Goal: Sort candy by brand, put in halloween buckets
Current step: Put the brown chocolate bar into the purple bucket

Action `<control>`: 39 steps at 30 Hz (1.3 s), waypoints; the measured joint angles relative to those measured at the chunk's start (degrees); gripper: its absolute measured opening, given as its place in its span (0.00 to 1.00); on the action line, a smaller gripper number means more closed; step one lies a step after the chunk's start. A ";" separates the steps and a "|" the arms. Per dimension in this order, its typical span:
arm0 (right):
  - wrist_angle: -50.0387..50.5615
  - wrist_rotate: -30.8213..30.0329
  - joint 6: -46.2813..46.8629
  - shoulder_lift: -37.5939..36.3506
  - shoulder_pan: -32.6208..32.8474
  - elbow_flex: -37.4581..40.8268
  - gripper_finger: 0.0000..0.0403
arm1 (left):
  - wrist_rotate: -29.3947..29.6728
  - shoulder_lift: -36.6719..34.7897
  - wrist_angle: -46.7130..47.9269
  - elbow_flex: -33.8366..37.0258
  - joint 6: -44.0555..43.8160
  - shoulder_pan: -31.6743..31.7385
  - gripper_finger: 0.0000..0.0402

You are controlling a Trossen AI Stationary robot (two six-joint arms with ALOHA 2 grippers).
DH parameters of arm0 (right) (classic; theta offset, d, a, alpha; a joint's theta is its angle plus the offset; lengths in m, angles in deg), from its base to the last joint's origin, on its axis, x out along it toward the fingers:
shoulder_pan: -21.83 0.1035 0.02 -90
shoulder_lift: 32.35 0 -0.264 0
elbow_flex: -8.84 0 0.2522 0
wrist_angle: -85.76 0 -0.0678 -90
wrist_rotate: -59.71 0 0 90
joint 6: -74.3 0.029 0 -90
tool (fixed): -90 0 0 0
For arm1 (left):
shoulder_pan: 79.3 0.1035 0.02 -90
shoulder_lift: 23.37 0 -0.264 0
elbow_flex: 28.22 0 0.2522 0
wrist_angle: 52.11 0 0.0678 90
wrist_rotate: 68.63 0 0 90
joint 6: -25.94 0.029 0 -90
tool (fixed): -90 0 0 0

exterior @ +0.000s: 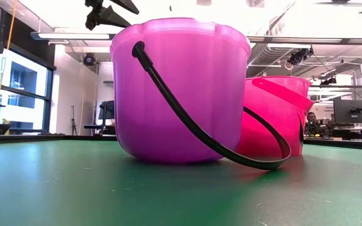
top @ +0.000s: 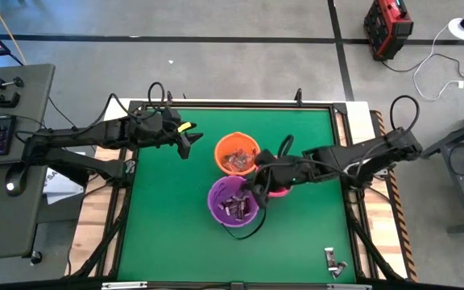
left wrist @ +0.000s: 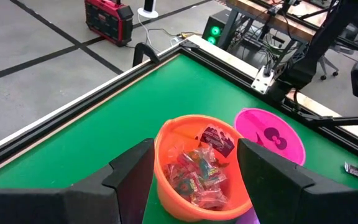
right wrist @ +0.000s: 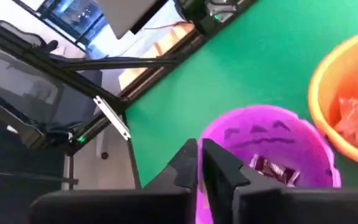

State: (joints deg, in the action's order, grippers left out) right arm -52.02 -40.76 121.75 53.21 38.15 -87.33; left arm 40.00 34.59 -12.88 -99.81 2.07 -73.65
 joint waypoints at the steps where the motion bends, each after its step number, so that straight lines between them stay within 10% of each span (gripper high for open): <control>1: 0.02 0.01 -0.80 0.00 -0.04 0.00 0.07 | 0.00 0.00 0.01 0.01 0.00 0.00 0.55; 10: 2.38 8.75 -5.68 0.00 0.81 0.02 0.47 | 0.00 0.00 0.01 -0.01 0.02 0.00 0.55; 19: 34.56 19.93 21.89 -0.10 14.43 7.21 0.53 | 0.00 0.00 0.29 0.01 0.04 0.00 0.55; 25: 9.22 38.19 48.16 -0.13 26.73 28.30 0.52 | 0.00 0.00 0.25 0.01 0.04 0.00 0.55; 31: -10.12 39.08 74.57 -0.13 32.95 42.82 0.52 | -0.01 0.00 0.25 0.01 0.09 0.00 0.55; 39: -9.50 35.87 79.76 -0.13 35.10 45.18 0.52 | -0.01 0.00 0.23 0.01 0.07 0.00 0.55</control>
State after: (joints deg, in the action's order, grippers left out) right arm -61.52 -4.89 201.52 53.08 73.25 -42.16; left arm 39.99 34.59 -12.66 -99.80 2.13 -73.65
